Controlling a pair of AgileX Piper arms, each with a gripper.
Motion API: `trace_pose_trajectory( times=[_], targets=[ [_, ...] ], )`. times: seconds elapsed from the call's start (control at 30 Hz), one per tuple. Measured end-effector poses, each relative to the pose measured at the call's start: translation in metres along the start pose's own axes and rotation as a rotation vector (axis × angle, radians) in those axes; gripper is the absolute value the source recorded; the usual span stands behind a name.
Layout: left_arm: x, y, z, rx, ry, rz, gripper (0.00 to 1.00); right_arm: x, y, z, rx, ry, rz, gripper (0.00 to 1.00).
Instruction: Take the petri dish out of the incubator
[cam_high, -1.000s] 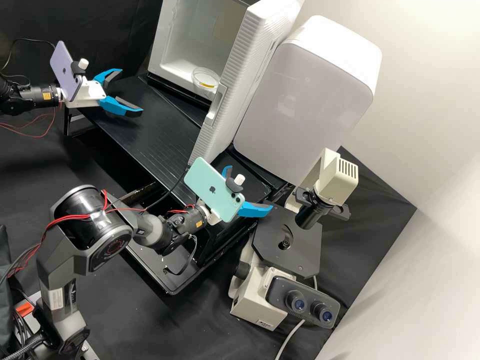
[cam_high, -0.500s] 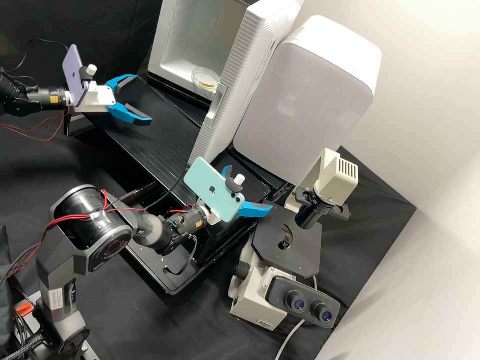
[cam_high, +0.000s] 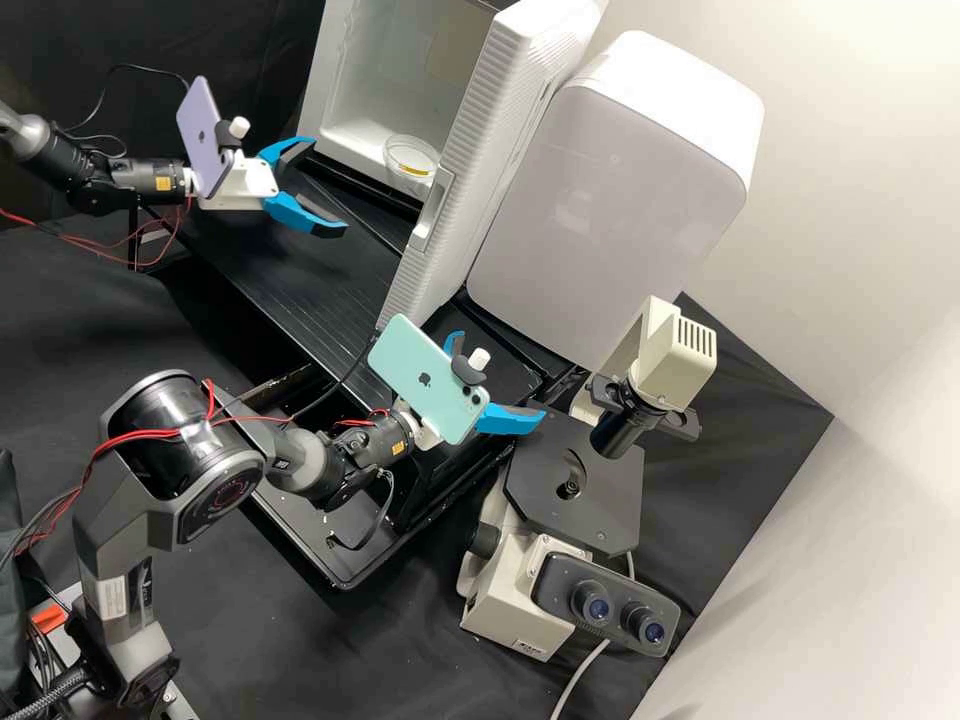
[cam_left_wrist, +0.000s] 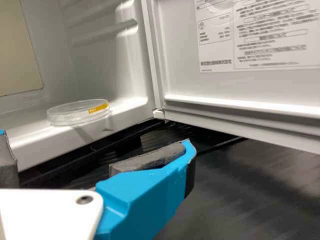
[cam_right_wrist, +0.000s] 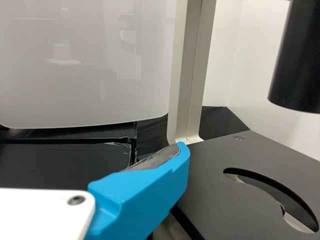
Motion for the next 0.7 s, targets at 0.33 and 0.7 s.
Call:
trace_pose_trajectory(
  times=[0.33,0.7],
  targets=[
    [0.027,0.015,0.008,0.013,-0.026,0.026,1.0,0.0,0.0,0.0,0.0,0.0,0.0,1.0],
    [0.058,0.017,0.006,0.024,-0.016,-0.009,1.0,0.0,0.0,0.0,0.0,0.0,0.0,1.0]
  ],
)
